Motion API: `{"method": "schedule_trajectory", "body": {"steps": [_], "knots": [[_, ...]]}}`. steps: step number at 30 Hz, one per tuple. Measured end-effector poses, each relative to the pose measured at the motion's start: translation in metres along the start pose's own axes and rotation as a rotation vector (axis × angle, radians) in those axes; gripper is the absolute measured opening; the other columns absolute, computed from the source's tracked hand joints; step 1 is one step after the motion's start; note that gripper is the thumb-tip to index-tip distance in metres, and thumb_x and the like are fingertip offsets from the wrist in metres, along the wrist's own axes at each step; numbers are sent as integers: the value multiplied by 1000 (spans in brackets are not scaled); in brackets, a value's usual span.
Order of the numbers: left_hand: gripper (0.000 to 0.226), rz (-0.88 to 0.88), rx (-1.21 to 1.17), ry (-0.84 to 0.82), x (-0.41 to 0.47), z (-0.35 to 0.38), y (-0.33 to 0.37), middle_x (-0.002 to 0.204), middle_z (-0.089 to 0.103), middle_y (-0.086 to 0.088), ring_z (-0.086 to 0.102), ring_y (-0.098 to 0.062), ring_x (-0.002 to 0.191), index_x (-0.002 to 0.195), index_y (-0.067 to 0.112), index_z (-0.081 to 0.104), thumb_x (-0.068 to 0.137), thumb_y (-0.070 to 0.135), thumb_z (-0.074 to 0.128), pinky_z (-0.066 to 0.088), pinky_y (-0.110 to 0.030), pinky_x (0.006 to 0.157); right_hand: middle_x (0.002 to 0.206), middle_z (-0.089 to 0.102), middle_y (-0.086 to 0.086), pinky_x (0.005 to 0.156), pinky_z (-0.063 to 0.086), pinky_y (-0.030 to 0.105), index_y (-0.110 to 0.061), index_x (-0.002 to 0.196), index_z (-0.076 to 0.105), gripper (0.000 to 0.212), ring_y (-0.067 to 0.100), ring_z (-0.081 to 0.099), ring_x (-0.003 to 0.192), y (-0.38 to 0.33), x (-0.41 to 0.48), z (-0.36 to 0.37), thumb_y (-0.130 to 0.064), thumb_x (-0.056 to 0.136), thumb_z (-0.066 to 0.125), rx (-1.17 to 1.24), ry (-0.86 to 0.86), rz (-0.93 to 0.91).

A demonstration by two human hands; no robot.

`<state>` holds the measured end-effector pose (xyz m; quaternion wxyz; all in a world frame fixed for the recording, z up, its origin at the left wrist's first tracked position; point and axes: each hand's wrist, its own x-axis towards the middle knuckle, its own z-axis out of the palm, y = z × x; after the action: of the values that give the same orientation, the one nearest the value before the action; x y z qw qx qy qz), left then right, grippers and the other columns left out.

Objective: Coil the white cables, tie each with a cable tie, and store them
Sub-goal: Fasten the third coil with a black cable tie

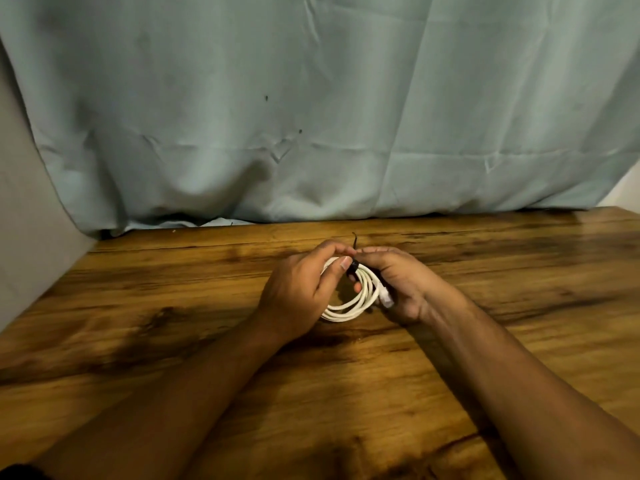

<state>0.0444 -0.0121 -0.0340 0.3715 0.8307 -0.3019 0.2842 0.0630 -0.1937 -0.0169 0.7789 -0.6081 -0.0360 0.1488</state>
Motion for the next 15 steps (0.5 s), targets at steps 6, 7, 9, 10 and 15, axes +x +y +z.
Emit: {"method": "schedule_trajectory", "body": {"steps": [6,7,9,10,15], "knots": [[24,19,-140,-9,0,-2,7,106,76,10,70,-2,101,117,19,72,102,28,57,55,-36,88,57,64,8,42,52,21,-1,69,72,22,12,62,43,-6,-1,-1,-2,87,58,138,-27,235],[21,25,-152,-20,0,-2,8,103,76,10,71,-3,99,116,18,73,102,25,58,56,-36,87,56,64,8,41,52,21,1,69,71,22,12,62,43,-5,-1,-1,-1,87,57,150,-26,250],[17,34,-185,-47,1,0,11,94,76,9,72,-6,91,113,17,72,102,20,60,57,-37,83,55,63,7,40,50,19,1,73,70,25,11,60,42,-2,-1,-2,-4,94,56,131,-20,256],[16,26,-208,-60,1,1,12,89,76,8,73,-9,87,112,16,72,103,19,60,57,-37,80,56,62,6,39,49,18,-1,72,71,26,10,59,42,-2,-2,-2,-7,94,58,114,-29,250],[14,-91,-247,-89,1,3,5,87,77,8,73,-8,84,104,22,73,101,26,60,58,-38,80,65,66,13,49,49,28,-3,84,72,21,20,61,50,6,0,-2,-21,95,69,-256,51,74]]}}
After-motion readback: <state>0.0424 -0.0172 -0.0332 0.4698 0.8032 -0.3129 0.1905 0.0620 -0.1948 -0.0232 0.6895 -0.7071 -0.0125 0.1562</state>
